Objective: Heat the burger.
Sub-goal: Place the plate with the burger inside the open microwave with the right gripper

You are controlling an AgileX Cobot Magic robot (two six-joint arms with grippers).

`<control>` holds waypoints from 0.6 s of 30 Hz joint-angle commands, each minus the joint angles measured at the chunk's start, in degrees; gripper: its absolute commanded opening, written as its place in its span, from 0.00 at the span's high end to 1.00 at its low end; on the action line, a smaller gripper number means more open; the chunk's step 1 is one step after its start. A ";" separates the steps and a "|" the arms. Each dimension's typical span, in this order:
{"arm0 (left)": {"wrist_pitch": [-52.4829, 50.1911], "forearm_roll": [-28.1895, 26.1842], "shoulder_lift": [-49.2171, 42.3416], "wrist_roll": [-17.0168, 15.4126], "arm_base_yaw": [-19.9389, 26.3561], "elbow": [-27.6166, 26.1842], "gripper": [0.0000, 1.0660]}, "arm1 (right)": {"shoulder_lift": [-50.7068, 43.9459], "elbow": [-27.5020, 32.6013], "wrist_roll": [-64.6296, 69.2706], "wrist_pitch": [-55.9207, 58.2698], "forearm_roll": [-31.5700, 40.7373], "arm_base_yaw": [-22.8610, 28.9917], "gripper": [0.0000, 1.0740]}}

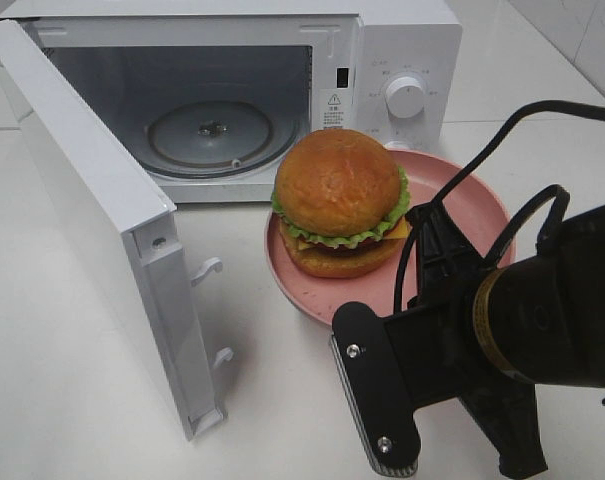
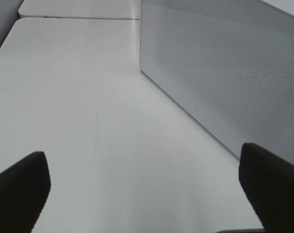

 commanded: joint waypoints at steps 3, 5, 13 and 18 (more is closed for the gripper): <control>-0.80 -0.34 -0.86 0.11 -0.17 0.23 0.08 | -0.52 -0.17 -5.10 -2.98 -2.81 0.17 1.00; -0.80 -0.34 -0.86 0.11 -0.17 0.23 0.08 | -0.52 -0.17 -5.79 -3.44 -2.81 0.17 1.00; -0.80 -0.34 -0.86 0.11 -0.17 0.23 0.08 | -0.52 -0.17 -7.45 -5.33 -2.81 0.17 1.00; -0.80 -0.34 -0.86 0.11 -0.17 0.23 0.08 | -0.52 -0.17 -7.22 -5.50 -2.23 0.17 1.00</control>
